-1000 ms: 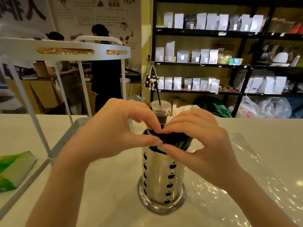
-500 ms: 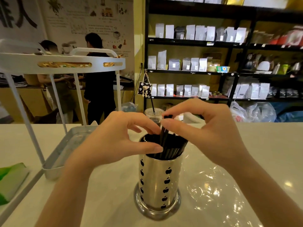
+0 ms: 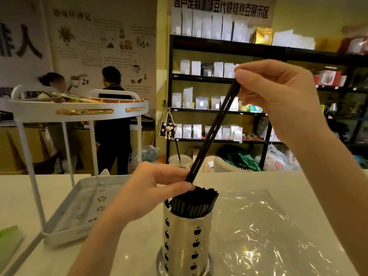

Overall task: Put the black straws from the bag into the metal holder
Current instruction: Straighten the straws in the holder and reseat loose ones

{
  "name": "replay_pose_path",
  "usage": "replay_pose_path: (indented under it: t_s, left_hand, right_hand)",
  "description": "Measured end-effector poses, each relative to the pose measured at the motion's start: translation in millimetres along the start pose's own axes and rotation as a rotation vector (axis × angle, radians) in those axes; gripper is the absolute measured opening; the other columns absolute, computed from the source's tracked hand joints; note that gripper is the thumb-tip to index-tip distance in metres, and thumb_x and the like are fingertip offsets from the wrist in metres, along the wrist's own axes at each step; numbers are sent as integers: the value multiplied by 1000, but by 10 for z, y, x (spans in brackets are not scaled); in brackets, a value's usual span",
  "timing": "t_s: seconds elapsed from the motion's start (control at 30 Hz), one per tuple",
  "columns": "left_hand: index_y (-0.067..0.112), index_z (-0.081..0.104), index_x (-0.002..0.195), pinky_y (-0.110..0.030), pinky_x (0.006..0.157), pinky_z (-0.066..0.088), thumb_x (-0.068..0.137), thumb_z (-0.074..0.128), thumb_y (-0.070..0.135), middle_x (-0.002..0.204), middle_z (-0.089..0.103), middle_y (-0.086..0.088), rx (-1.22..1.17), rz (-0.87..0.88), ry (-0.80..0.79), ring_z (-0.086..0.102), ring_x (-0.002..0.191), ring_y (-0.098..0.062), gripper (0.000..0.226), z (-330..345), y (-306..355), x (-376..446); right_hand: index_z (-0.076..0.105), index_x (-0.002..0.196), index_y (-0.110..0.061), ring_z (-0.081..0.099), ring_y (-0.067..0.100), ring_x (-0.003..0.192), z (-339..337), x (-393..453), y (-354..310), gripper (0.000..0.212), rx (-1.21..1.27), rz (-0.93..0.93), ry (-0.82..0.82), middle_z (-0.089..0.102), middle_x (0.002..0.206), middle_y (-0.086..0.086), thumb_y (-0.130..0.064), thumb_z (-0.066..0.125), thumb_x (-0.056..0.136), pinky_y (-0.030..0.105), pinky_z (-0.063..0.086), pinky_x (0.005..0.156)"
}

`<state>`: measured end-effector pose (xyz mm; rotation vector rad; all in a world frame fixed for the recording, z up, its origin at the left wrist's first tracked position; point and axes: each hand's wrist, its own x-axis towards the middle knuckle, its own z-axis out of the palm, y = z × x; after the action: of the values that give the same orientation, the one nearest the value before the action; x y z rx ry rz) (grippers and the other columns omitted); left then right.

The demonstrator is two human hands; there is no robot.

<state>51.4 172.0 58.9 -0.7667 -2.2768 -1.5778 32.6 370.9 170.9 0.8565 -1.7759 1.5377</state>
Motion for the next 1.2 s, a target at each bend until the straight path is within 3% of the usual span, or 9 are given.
replay_pose_path:
  t_s: [0.13, 0.27, 0.4, 0.53, 0.63, 0.8, 0.93, 1.07, 1.2]
  left_hand:
    - [22, 71, 80, -10, 62, 51, 68, 64, 6, 68, 75, 10, -143, 6, 141, 70, 70, -5, 22, -81, 22, -13]
    - [18, 70, 82, -12, 59, 53, 71, 64, 9, 67, 74, 7, -208, 1, 421, 69, 65, -6, 15, -173, -1, -21]
    - [21, 68, 86, -18, 67, 57, 68, 65, 20, 75, 73, 4, -371, -21, 695, 70, 71, -9, 18, -301, -12, 28]
    - [14, 65, 100, -15, 67, 55, 80, 62, 11, 88, 69, 3, -202, 87, 832, 70, 74, -4, 20, -433, 119, 236]
    - [14, 62, 106, -13, 68, 54, 80, 64, 11, 90, 67, 5, 34, 216, 735, 70, 79, -3, 27, -535, 287, 374]
    - [16, 65, 99, -16, 71, 56, 75, 65, 8, 87, 69, 4, 299, 220, 276, 71, 77, -6, 25, -555, 456, 509]
    - [19, 68, 95, -10, 70, 51, 73, 69, 14, 79, 69, 10, 421, 209, 126, 69, 73, 0, 22, -391, 384, 540]
    - [24, 69, 89, -9, 70, 51, 71, 70, 14, 79, 70, 12, 423, 153, -29, 69, 74, 1, 20, -221, 229, 494]
    - [20, 71, 91, -10, 72, 52, 72, 70, 14, 76, 68, 15, 459, 95, -104, 68, 76, 1, 20, -61, 58, 416]
  right_hand:
    - [69, 83, -18, 65, 5, 59, -115, -80, 156, 9, 191, 144, 121, 72, 67, -7, -12, 62, 83, 16, 53, 58]
    - [66, 81, -15, 69, 6, 63, -188, -313, 473, 8, 322, 338, 169, 72, 68, -3, -11, 59, 82, 13, 54, 57]
    - [68, 79, -12, 70, 11, 59, -77, -562, 833, 10, 299, 471, 10, 75, 66, 2, -13, 64, 70, 19, 57, 56]
    - [70, 79, -13, 67, 13, 57, 85, -650, 996, 7, 123, 498, -216, 75, 69, 3, -7, 67, 77, 22, 54, 56]
    - [71, 82, -16, 69, 10, 65, 158, -630, 1021, 9, -27, 507, -433, 76, 73, -1, -10, 64, 81, 24, 50, 59]
    - [69, 98, -25, 66, -2, 79, 207, -603, 1044, 21, -197, 470, -645, 73, 86, -10, -23, 49, 92, 21, 51, 71]
    - [70, 98, -27, 65, -4, 86, 248, -627, 1038, 32, -154, 481, -654, 72, 91, -13, -28, 37, 96, 22, 50, 80]
    - [70, 91, -34, 67, 1, 92, 301, -675, 1054, 39, -120, 547, -634, 74, 85, -18, -36, 31, 97, 12, 49, 79]
    - [67, 68, -45, 60, -19, 72, 341, -748, 1108, 51, -109, 592, -580, 67, 65, -32, -42, 24, 96, 12, 33, 91]
